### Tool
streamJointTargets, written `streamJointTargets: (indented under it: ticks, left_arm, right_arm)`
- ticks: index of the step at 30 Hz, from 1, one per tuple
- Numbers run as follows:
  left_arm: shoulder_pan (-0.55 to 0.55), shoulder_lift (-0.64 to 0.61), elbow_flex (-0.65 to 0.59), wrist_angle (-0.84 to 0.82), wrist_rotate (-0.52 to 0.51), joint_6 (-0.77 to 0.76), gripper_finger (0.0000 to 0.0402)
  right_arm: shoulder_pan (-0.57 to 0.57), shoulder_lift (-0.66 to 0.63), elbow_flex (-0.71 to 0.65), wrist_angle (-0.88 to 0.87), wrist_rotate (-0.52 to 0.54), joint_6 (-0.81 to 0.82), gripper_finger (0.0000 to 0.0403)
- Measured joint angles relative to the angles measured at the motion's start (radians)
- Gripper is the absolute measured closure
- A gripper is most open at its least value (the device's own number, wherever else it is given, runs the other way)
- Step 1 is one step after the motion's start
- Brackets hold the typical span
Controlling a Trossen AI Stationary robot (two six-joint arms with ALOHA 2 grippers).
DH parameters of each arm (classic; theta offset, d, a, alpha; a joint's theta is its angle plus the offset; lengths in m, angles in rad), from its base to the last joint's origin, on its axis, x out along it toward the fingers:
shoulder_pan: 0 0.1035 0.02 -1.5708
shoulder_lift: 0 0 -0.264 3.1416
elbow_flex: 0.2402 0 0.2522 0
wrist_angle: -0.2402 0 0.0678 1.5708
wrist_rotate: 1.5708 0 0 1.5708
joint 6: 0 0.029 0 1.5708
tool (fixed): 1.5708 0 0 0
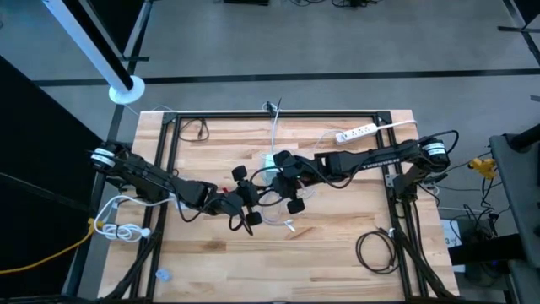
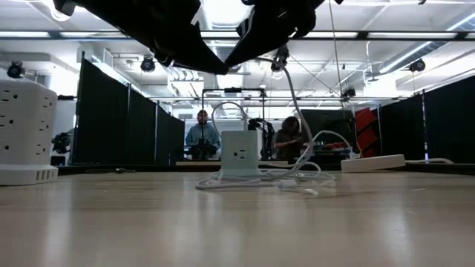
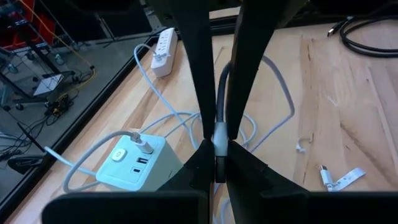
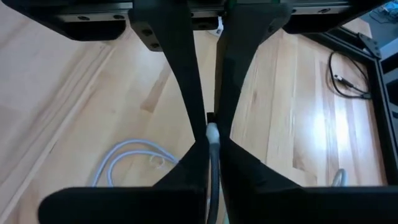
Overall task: Insert USB
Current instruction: Insert the white charger cable into the middle left white outlet extension
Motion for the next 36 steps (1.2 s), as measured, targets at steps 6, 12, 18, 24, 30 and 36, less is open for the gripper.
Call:
streamJointTargets:
  ticks: [6,12,18,24,30,36]
  left_arm:
    - [0.000,0.000,0.000,0.000,-0.002,0.000,0.0386]
    - [-0.009,-0.026,0.000,-0.012,-0.006,-0.005,0.0326]
    - [-0.032,-0.087,0.000,-0.061,-0.006,-0.024,0.0238]
    - [-0.057,-0.190,0.075,-0.473,0.006,-0.262,0.0179]
    - [-0.053,-0.168,0.377,-1.192,0.152,-0.513,0.0172]
    - [-0.008,-0.126,0.491,-1.604,0.392,-0.606,0.0178]
  right_arm:
    - [0.000,0.000,0.000,0.005,0.000,0.003,0.0395]
    - [0.000,-0.001,0.000,0.016,-0.001,0.015,0.0395]
    - [0.000,-0.002,-0.001,0.016,-0.001,0.028,0.0395]
    - [0.000,-0.008,-0.003,-0.019,-0.001,0.023,0.0395]
    - [0.000,-0.017,-0.027,-0.032,-0.001,0.022,0.0395]
    - [0.000,-0.017,-0.100,0.047,-0.023,0.035,0.0395]
